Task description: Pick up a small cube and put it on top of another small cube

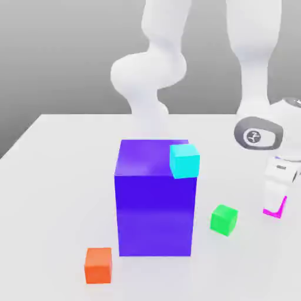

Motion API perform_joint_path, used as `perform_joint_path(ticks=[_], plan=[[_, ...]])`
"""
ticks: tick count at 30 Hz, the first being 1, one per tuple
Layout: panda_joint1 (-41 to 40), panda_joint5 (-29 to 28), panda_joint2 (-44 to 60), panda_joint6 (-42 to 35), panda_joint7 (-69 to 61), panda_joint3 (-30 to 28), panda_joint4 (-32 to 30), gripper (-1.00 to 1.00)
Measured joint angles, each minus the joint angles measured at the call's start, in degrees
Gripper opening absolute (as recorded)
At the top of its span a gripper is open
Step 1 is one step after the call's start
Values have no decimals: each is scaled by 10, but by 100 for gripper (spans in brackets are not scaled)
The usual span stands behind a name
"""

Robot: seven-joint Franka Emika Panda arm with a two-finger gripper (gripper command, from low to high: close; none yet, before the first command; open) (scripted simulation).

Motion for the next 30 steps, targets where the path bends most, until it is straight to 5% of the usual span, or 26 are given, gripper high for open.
perform_joint_path(ticks=[5,13,21,28,29,30], plan=[[-44,105,-98,-72,-80,66,-24,-100],[-105,228,-211,-120,-282,41,-83,-100],[-142,231,-306,-155,-408,-29,-143,-100],[-156,189,-190,-39,-393,-38,-143,-100],[-156,182,-171,-22,-388,-42,-142,100],[-157,182,-171,-22,-388,-42,-142,100]])
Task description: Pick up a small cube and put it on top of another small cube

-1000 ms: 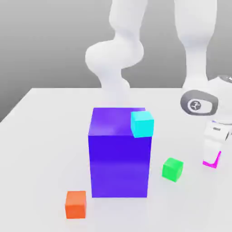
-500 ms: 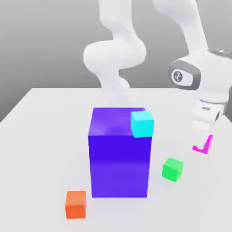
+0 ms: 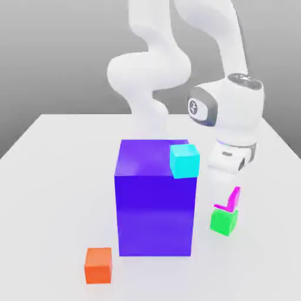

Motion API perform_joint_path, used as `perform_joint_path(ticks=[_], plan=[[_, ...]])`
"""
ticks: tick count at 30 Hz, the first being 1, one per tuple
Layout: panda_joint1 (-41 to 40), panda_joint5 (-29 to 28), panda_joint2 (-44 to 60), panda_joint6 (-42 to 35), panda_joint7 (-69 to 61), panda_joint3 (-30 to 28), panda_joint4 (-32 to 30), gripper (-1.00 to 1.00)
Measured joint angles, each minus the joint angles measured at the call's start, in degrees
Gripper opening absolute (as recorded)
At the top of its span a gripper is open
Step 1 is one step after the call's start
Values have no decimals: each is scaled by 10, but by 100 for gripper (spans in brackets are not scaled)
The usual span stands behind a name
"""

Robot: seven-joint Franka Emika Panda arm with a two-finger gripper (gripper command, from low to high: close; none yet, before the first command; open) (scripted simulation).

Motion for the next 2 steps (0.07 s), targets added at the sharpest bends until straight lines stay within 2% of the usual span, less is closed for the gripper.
perform_joint_path(ticks=[2], plan=[[0,0,0,0,0,0,0,100]])
